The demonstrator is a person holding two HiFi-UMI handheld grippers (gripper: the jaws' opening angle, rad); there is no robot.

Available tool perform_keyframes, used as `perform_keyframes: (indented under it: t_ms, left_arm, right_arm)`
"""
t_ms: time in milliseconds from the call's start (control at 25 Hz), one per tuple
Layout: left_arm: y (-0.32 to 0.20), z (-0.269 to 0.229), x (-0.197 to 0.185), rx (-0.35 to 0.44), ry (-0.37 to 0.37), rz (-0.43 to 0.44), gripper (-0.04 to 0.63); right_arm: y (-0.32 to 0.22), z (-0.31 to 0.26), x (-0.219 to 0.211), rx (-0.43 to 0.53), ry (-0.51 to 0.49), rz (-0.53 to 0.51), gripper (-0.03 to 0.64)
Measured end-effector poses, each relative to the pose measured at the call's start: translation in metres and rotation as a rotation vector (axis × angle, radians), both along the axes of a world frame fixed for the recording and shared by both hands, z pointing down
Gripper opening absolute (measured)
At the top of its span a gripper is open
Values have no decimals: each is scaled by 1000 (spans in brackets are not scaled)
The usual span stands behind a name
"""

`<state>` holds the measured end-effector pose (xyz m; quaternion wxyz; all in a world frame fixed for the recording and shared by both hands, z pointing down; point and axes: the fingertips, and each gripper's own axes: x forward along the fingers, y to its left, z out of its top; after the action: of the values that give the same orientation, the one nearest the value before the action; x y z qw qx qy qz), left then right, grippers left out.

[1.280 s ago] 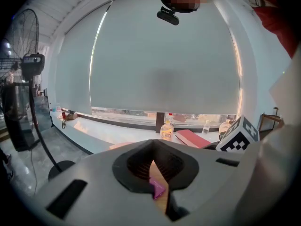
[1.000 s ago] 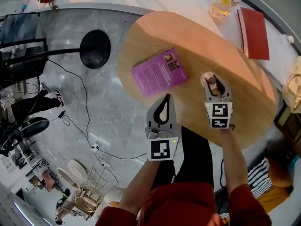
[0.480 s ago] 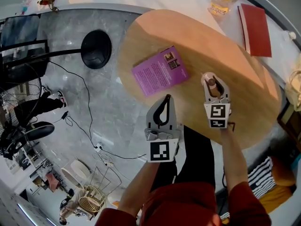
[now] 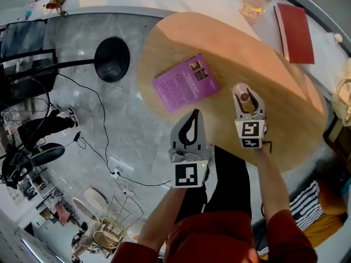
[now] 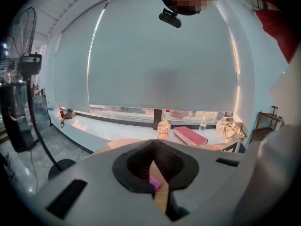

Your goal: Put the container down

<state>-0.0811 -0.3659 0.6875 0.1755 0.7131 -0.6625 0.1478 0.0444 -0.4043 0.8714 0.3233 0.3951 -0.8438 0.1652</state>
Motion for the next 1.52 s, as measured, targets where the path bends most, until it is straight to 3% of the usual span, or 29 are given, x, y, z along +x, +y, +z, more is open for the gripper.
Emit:
perform_keyframes:
  t_ms: [160,720,1040,1520]
  left_arm:
    - [3,-4,0,5,-4,2,6]
    - [18,-33,12,35,-20,6,6]
    - [36,-56,14,46,-37,11,6]
    - [42,-117,3,97,-40,70,6]
  right_arm:
    - [3,1,3,-44,-29,13,230]
    - [35,-33,29,-67,-49,47,235]
    - [47,-88,42,-34,-67,73,235]
    - [57,-205,57,100,-83,150,232]
